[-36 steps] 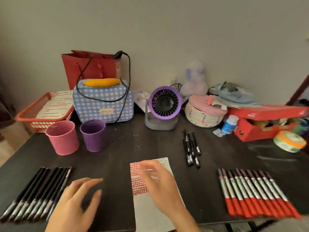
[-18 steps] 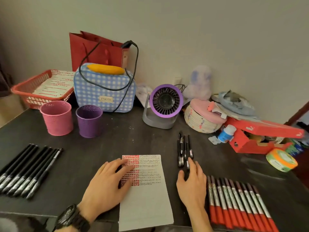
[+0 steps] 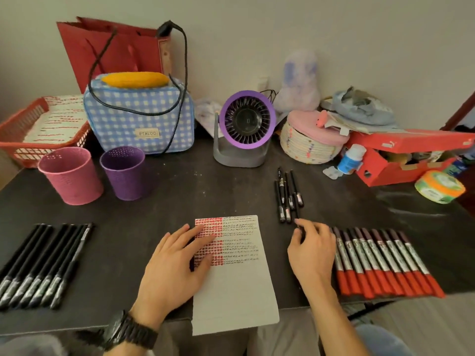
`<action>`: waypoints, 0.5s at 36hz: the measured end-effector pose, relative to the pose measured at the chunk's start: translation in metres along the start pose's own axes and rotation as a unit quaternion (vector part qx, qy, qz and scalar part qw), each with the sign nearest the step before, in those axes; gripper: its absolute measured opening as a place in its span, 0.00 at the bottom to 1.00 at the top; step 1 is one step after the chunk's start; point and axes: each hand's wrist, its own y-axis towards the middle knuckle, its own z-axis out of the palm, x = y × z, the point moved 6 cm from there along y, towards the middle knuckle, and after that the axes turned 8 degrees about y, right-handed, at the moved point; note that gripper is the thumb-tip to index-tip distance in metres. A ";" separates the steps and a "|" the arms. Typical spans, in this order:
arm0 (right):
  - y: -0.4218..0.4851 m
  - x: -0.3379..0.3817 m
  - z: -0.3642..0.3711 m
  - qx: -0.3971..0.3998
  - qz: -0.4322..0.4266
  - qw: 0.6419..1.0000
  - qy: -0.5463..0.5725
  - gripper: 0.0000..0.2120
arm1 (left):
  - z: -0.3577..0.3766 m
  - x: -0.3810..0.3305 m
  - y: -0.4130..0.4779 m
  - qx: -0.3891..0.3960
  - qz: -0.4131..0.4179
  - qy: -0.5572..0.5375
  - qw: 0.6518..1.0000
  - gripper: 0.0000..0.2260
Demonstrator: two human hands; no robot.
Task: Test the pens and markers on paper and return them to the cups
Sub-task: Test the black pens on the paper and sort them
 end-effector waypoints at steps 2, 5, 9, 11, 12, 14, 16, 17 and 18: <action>-0.002 0.000 -0.001 -0.018 -0.011 0.999 -0.024 0.10 | 0.000 -0.001 0.000 0.001 0.003 -0.005 1.000 0.20; -0.004 0.000 -0.001 -0.018 -0.010 0.999 -0.049 0.08 | -0.001 -0.002 0.001 -0.003 0.002 -0.012 1.000 0.19; -0.005 0.001 -0.001 -0.016 -0.009 0.999 -0.050 0.08 | -0.003 -0.002 0.000 -0.007 0.008 -0.013 1.000 0.19; -0.007 0.002 -0.001 -0.015 -0.004 0.999 -0.050 0.10 | -0.004 -0.002 0.000 -0.012 0.010 -0.018 1.000 0.19; -0.007 0.002 -0.001 -0.015 0.003 0.999 -0.049 0.12 | -0.005 -0.002 -0.001 -0.014 0.010 -0.019 1.000 0.19; -0.008 0.002 -0.003 -0.013 0.018 0.999 -0.036 0.13 | -0.005 -0.002 -0.001 -0.012 0.009 -0.019 1.000 0.19; -0.008 -0.002 -0.004 -0.002 0.042 0.999 0.010 0.14 | -0.005 -0.001 -0.002 -0.011 0.008 -0.024 1.000 0.19; -0.008 -0.004 -0.005 0.003 0.058 0.997 0.044 0.15 | -0.005 -0.001 -0.002 -0.010 0.008 -0.025 1.000 0.19; -0.009 -0.006 -0.008 0.005 0.075 0.994 0.082 0.15 | -0.005 -0.002 -0.003 -0.007 0.007 -0.024 1.000 0.19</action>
